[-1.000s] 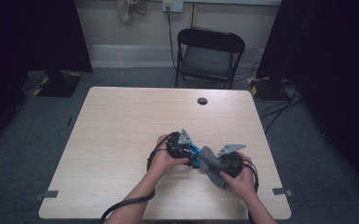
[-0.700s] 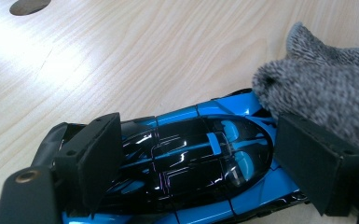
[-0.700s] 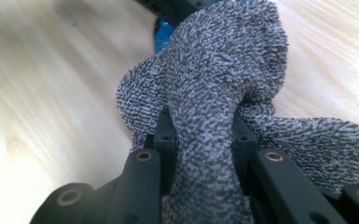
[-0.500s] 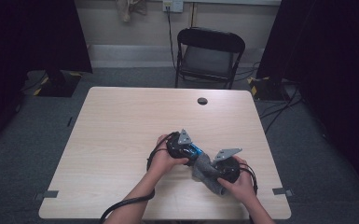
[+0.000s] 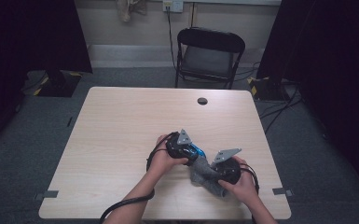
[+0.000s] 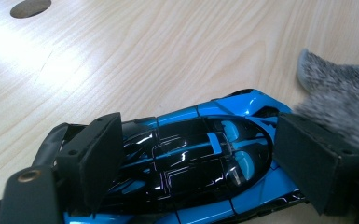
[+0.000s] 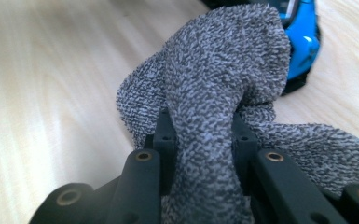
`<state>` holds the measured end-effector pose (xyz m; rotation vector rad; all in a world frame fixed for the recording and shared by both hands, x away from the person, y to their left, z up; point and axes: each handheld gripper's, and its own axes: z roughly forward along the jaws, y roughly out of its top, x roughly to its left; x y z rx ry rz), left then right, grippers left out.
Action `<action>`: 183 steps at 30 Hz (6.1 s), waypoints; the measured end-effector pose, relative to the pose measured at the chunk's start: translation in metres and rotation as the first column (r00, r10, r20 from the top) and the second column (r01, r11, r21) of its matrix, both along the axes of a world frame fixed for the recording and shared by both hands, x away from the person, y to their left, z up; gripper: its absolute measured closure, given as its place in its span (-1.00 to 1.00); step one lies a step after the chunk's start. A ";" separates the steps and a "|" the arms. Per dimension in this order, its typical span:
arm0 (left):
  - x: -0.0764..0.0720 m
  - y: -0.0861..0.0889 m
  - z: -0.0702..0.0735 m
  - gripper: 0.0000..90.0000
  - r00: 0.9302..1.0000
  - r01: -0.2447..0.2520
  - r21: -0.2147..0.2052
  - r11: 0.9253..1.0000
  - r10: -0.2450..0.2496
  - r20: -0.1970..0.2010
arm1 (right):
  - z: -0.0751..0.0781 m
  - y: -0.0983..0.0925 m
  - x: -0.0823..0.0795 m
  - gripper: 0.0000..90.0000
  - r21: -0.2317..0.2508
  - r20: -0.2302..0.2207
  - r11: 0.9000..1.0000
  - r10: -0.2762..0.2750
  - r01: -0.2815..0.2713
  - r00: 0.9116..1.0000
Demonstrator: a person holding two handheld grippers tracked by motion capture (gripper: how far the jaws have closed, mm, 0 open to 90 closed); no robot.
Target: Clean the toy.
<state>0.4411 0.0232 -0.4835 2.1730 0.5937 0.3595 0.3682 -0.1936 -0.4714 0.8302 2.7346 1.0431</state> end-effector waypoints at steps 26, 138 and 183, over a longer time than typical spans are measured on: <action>-0.002 0.000 0.000 -0.59 1.000 0.020 0.005 1.000 -0.020 0.010 | -0.008 -0.023 0.036 0.59 0.028 -0.088 0.984 -0.175 0.178 0.981; -0.003 0.003 -0.002 -0.49 1.000 0.029 -0.048 0.998 -0.028 0.012 | -0.009 -0.028 0.044 0.60 0.034 -0.102 0.959 -0.278 0.282 0.955; -0.003 0.004 -0.002 -0.44 0.999 0.032 -0.055 0.998 -0.031 0.012 | 0.006 -0.033 0.015 0.58 0.103 -0.061 0.961 -0.252 0.257 0.966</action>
